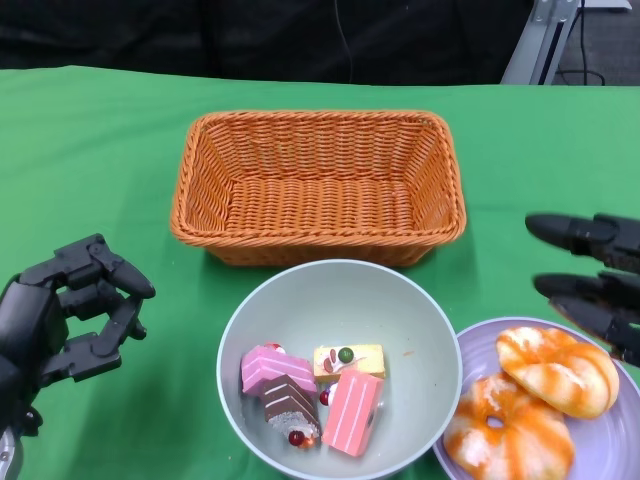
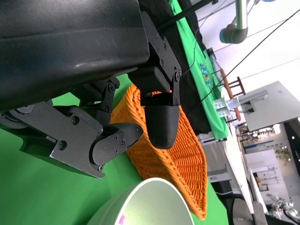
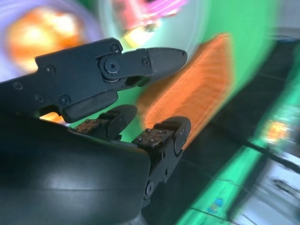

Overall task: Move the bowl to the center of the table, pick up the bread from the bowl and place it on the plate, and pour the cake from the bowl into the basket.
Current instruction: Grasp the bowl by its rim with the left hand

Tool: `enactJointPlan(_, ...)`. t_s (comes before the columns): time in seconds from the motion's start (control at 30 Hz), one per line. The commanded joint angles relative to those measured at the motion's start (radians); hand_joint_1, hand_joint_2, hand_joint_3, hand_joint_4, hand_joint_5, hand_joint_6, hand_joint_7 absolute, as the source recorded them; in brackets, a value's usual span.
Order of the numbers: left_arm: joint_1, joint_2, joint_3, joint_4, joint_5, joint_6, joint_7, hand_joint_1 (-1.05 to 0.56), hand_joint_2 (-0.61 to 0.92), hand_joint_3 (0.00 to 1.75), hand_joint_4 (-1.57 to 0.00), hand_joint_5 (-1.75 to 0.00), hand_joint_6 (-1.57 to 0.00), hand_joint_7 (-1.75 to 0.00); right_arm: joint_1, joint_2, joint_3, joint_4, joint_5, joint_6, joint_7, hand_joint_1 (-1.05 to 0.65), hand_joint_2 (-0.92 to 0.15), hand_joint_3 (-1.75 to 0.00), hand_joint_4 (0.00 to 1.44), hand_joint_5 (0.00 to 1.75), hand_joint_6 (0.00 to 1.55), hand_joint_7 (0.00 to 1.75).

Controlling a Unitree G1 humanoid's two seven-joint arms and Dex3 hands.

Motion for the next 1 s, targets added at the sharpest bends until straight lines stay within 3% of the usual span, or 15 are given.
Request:
enactJointPlan(0.03,-0.015,0.022,0.007,0.016,0.005,-0.021,-0.008,-0.05,0.67,0.92,-0.75,-1.57,-0.71,-1.35,0.015,0.095,-0.036,0.048,0.148,-0.072,-0.059,-0.34,-0.92,-0.18,0.91,0.17,0.74,0.10)
enactJointPlan(0.1,-0.016,0.025,0.005,0.023,0.015,-0.034,-0.004,-0.05,0.67,0.91,-0.75,-1.57,-0.71,-1.35,0.025,0.142,-0.030,0.068,0.210,-0.105,-0.099,-0.28,-0.92,-0.21,0.95,0.20,0.79,0.12)
enactJointPlan(0.13,-0.018,0.027,0.004,0.028,0.020,-0.042,-0.005,-0.05,0.66,0.92,-0.75,-1.55,-0.71,-1.33,0.033,0.167,-0.022,0.077,0.235,-0.125,-0.121,-0.23,-0.92,-0.24,0.95,0.44,0.88,0.20)
enactJointPlan(0.17,-0.019,0.029,0.003,0.033,0.020,-0.048,-0.010,-0.05,0.66,0.91,-0.75,-1.53,-0.72,-1.30,0.041,0.186,-0.014,0.085,0.254,-0.145,-0.139,-0.19,-0.92,-0.29,0.84,0.84,0.92,0.33)
enactJointPlan(0.23,-0.023,0.033,0.002,0.041,0.002,-0.059,-0.045,-0.05,0.69,0.83,-0.75,-1.48,-0.75,-1.19,0.056,0.212,-0.004,0.096,0.302,-0.159,-0.165,-0.15,-0.85,-0.49,0.77,1.17,0.87,0.64)
enactJointPlan(0.27,-0.025,0.035,0.003,0.044,-0.008,-0.063,-0.064,-0.08,0.77,0.62,-0.75,-1.34,-0.79,-0.98,0.063,0.219,-0.002,0.101,0.331,-0.156,-0.172,-0.13,-0.77,-0.74,0.76,1.29,0.83,0.84)
enactJointPlan(0.33,-0.025,0.039,0.002,0.040,-0.023,-0.066,-0.096,-0.14,0.89,0.27,-0.77,-1.07,-0.89,-0.59,0.073,0.219,0.001,0.118,0.384,-0.170,-0.168,-0.12,-0.75,-0.87,0.77,1.41,0.78,1.05)
enactJointPlan(0.37,-0.023,0.044,0.000,0.032,-0.021,-0.073,-0.109,-0.15,0.90,0.22,-0.78,-1.03,-0.90,-0.53,0.079,0.215,0.006,0.128,0.397,-0.182,-0.166,-0.12,-0.75,-0.87,0.76,1.43,0.77,1.08)
enactJointPlan(0.47,-0.016,0.062,-0.012,0.015,-0.001,-0.106,-0.141,-0.29,0.92,0.07,-0.81,-0.57,-0.93,-0.15,0.094,0.204,0.022,0.143,0.417,-0.203,-0.176,-0.14,-0.74,-0.89,0.77,1.55,0.73,1.24)
enactJointPlan(0.57,0.000,0.097,-0.041,-0.030,0.010,-0.130,-0.197,-0.42,0.92,0.05,-0.77,-0.22,-0.82,-0.02,0.102,0.199,0.031,0.156,0.435,-0.210,-0.187,-0.12,-0.74,-0.91,0.76,1.59,0.71,1.30)
enactJointPlan(0.67,0.009,0.130,-0.070,-0.060,0.002,-0.192,-0.268,-0.50,0.92,0.05,-0.66,-0.08,-0.71,0.00,0.104,0.197,0.038,0.159,0.446,-0.207,-0.216,-0.12,-0.72,-0.93,0.75,1.62,0.71,1.32)
enactJointPlan(0.8,0.021,0.199,-0.119,-0.108,0.065,-0.377,-0.317,-0.61,0.92,0.11,-0.56,-0.01,-0.62,0.00,0.101,0.200,0.041,0.171,0.474,-0.205,-0.247,-0.11,-0.71,-0.96,0.74,1.63,0.70,1.33)
enactJointPlan(1.0,0.029,0.221,-0.170,-0.148,0.094,-0.598,-0.291,-0.69,0.92,0.12,-0.62,-0.03,-0.69,-0.03,0.101,0.197,0.045,0.178,0.506,-0.198,-0.293,-0.11,-0.71,-0.98,0.72,1.64,0.69,1.34)
